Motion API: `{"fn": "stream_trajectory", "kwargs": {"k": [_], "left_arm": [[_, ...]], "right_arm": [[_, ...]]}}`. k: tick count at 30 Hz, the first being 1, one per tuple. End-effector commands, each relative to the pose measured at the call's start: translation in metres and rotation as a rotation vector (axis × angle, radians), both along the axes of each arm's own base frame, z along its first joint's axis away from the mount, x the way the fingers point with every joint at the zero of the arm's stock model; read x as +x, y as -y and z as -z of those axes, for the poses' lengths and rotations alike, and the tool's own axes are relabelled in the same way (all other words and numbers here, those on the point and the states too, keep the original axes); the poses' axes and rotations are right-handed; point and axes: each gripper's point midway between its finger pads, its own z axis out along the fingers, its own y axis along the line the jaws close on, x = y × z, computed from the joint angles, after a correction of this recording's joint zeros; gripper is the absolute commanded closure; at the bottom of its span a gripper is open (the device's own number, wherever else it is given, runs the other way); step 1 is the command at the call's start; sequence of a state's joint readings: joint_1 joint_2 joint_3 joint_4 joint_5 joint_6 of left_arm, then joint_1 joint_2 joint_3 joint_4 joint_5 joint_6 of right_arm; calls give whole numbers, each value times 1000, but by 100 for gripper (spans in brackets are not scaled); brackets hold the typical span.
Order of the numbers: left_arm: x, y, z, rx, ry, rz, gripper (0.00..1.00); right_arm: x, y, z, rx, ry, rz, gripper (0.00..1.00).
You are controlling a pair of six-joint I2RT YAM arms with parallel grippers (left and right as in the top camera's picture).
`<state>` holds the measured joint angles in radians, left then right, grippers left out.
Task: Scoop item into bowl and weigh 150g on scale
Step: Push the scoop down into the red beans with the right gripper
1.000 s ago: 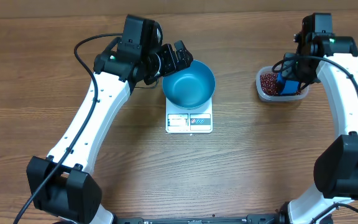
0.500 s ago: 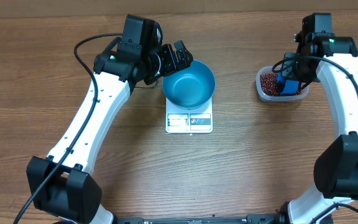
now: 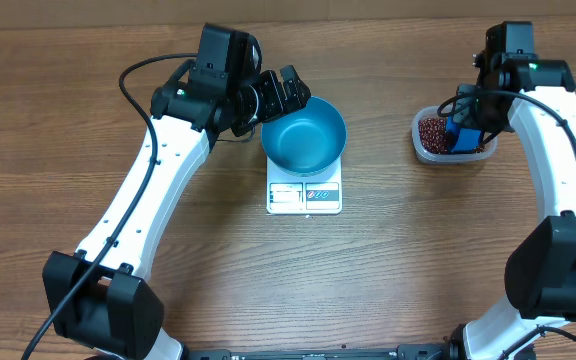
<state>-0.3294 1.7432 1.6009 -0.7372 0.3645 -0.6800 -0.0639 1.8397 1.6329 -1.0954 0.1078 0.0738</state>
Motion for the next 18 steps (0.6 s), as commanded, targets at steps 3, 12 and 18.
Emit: {"fn": "stream_trajectory", "kwargs": {"k": [3,12,18], "left_arm": [[2,-2,-18,0,52,2,0],[2,-2,-18,0,53,2,1],[2,-2,-18,1,52,2,0]], "right_arm": [[-1,-1,7,6,-14,-2,78],[-1,-6,7,35,-14,-8,79],[-5,-7,8,36,-29,-8,72]]}}
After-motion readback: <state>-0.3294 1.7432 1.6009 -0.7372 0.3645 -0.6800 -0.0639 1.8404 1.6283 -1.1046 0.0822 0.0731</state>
